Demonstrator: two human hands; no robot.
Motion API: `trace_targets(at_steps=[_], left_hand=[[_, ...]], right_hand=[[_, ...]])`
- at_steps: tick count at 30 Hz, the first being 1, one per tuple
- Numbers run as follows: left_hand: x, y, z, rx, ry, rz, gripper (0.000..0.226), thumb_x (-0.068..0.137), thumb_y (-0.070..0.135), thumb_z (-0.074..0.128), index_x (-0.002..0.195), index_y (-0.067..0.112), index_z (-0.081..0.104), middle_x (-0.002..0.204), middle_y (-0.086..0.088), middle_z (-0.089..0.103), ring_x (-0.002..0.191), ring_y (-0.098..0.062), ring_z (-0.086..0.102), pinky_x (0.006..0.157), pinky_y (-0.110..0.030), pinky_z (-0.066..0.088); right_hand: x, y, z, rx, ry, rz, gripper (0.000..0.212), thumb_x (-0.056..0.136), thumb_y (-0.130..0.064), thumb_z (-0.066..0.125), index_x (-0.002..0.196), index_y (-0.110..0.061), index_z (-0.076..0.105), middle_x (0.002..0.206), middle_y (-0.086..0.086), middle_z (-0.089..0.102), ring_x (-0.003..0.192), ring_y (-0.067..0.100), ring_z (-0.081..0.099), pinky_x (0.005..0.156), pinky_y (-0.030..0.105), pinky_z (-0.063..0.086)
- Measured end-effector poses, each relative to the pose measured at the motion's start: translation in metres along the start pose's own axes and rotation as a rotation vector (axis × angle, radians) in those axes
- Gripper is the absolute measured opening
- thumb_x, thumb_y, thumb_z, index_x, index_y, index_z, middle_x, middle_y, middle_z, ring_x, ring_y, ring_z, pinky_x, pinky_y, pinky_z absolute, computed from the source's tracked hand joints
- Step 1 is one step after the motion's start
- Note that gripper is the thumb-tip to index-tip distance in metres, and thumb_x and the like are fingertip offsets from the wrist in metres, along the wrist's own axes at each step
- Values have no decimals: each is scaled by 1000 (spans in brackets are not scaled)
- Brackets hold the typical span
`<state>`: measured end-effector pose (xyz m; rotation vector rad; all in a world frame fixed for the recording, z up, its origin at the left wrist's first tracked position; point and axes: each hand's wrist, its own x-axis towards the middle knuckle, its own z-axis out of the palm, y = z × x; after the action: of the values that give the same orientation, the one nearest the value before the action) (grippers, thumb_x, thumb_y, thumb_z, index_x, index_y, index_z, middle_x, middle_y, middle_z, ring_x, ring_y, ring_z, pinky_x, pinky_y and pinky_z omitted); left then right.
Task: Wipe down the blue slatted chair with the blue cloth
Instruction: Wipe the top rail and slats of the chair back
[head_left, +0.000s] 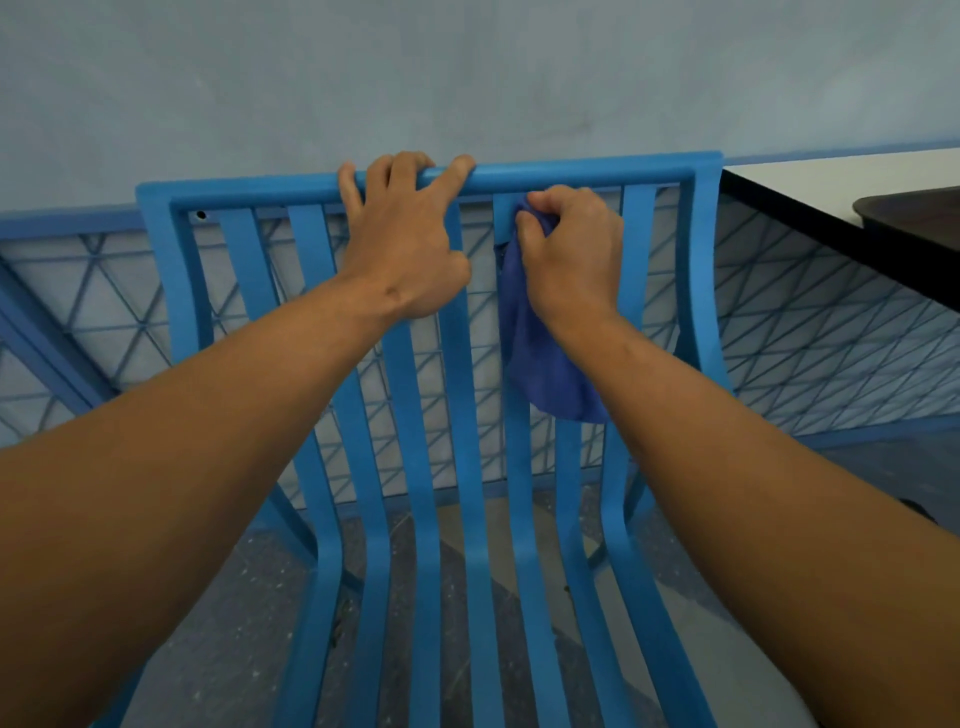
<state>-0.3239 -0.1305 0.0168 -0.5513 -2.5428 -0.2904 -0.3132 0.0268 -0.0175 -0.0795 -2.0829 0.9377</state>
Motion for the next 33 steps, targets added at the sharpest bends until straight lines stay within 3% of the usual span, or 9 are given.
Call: trace_targets(at_steps=[5, 10, 14, 16, 19, 23, 27, 30, 33], left_hand=[[3, -6, 0, 17, -21, 16, 86, 75, 21, 60, 154, 35, 30, 152, -9, 34, 144, -30, 25, 122, -59, 1], [2, -25, -12, -71, -50, 114, 87, 72, 14, 60, 154, 28, 36, 154, 1, 40, 144, -24, 34, 123, -48, 10], [1, -67, -32, -152, -96, 207, 72, 81, 1, 60, 150, 14, 43, 152, -8, 47, 140, -28, 43, 120, -41, 29], [-4, -91, -40, -98, -71, 162, 67, 85, 2, 62, 149, 12, 45, 149, -12, 49, 136, -32, 45, 117, -42, 32], [-15, -128, -49, -35, -37, 56, 62, 87, 15, 63, 147, 12, 47, 142, -18, 54, 129, -38, 49, 113, -45, 33], [-32, -162, -47, 117, -44, 28, 73, 87, 43, 55, 154, 23, 35, 143, -21, 47, 130, -42, 40, 115, -53, 24], [-42, -171, -43, 167, -20, -75, 77, 92, 42, 65, 157, 35, 24, 152, -15, 32, 143, -43, 21, 116, -64, 13], [-41, -169, -42, 63, 13, -45, 75, 93, 32, 68, 157, 28, 30, 145, -19, 34, 137, -41, 25, 118, -50, 18], [-38, -173, -46, -5, -7, -43, 71, 94, 27, 66, 156, 29, 32, 143, -19, 36, 136, -40, 27, 119, -44, 21]], right_hand=[[-28, 14, 4, -16, -39, -33, 16, 98, -25, 61, 104, -16, 73, 95, 2, 59, 82, 7, 50, 71, 20, 36], [-39, 24, -14, -129, -204, 20, 16, 97, -26, 60, 94, -19, 74, 90, -2, 71, 85, 14, 63, 68, 28, 44], [-29, 1, -20, 57, -101, 50, 20, 94, -26, 65, 112, -19, 69, 105, -3, 73, 100, 13, 66, 88, 29, 52], [-16, -16, -18, 135, -37, -21, 16, 91, -23, 66, 106, -18, 69, 98, -6, 72, 94, 12, 65, 86, 30, 51], [6, -43, -4, 124, -13, -94, 11, 88, -23, 66, 95, -20, 73, 93, -4, 69, 89, 12, 62, 81, 24, 47], [12, -59, 20, 2, -64, -116, 20, 92, -29, 64, 105, -23, 78, 107, 5, 66, 99, 19, 63, 87, 27, 44], [6, -77, 39, 11, -69, -96, 19, 93, -31, 66, 107, -25, 78, 111, 3, 66, 101, 17, 65, 82, 22, 43], [1, -93, 55, 44, -78, -104, 18, 91, -32, 66, 102, -26, 79, 103, -1, 71, 94, 13, 67, 77, 20, 43], [-5, -103, 71, 190, -94, -6, 8, 83, -27, 73, 86, -20, 76, 76, -10, 68, 76, 9, 65, 72, 22, 48]])
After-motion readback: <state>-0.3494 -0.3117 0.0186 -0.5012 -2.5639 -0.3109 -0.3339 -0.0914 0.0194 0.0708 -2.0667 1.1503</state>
